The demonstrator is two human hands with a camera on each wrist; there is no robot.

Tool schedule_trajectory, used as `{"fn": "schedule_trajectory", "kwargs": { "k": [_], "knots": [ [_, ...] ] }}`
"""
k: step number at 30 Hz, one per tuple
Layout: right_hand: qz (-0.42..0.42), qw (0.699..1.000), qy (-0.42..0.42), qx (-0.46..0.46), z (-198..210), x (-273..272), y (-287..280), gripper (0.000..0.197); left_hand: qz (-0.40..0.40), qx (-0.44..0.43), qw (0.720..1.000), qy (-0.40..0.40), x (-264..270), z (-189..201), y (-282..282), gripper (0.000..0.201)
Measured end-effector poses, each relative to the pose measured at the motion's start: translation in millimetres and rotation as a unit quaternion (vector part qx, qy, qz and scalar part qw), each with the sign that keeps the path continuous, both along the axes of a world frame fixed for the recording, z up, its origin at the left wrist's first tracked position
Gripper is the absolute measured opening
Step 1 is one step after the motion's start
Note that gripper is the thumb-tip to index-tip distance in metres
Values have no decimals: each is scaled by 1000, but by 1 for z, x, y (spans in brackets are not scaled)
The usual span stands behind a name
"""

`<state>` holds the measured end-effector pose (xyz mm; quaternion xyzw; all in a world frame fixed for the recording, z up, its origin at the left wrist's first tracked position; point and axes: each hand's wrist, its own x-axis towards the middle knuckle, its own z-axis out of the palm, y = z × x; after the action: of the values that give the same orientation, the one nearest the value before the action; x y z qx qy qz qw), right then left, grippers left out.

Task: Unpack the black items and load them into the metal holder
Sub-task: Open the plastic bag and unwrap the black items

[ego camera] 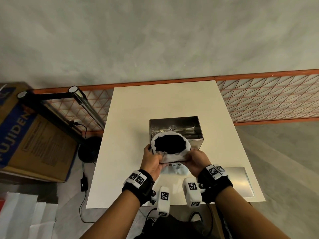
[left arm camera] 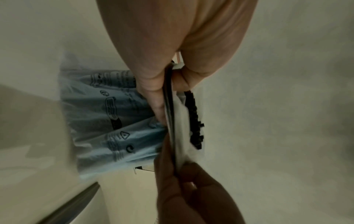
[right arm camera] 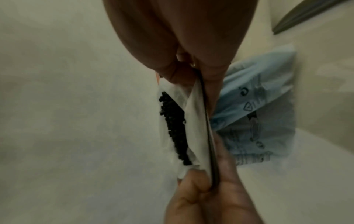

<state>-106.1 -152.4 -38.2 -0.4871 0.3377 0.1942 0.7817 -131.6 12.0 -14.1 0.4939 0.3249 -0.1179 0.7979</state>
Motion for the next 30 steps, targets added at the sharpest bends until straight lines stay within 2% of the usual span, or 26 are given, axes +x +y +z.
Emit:
{"fn": "schedule_trajectory", "kwargs": {
  "k": [4,6,8,11,13,14,16,17,19,22,25,28,30],
  "knots": [
    [56,993,28,-103,-20,-5,0,37,-37,76,996,29,-3,-17,-1,76],
    [98,983,25,-151,-24,-6,0,34,-72,106,990,49,-8,-19,-2,63],
    [144,967,5,-212,-25,-4,-1,19,-122,136,981,71,-11,-16,1,53],
    [205,924,-63,-317,-23,-2,-5,16,-192,256,944,76,-7,-16,14,45],
    [214,895,-122,-371,-20,0,-8,21,-227,356,905,42,1,-22,22,63],
    [211,892,-137,-375,-19,1,-9,27,-246,393,886,15,6,-25,26,71],
    [193,908,-137,-345,-9,1,-7,40,-267,425,865,-19,16,-35,29,74],
    [180,920,-133,-323,-3,2,-6,40,-272,430,860,-31,20,-28,28,75],
    [161,932,-131,-295,6,4,-1,26,-281,437,853,-38,24,-7,22,73],
    [171,935,-144,-277,4,8,5,14,-248,463,850,-38,23,9,17,53],
    [175,936,-158,-261,-4,7,8,13,-241,468,849,-40,20,7,17,47],
    [151,943,-148,-256,-8,6,8,11,-246,427,870,-8,15,6,17,44],
    [135,945,-150,-257,-9,7,6,17,-227,356,906,29,12,7,17,39]
  ]
}}
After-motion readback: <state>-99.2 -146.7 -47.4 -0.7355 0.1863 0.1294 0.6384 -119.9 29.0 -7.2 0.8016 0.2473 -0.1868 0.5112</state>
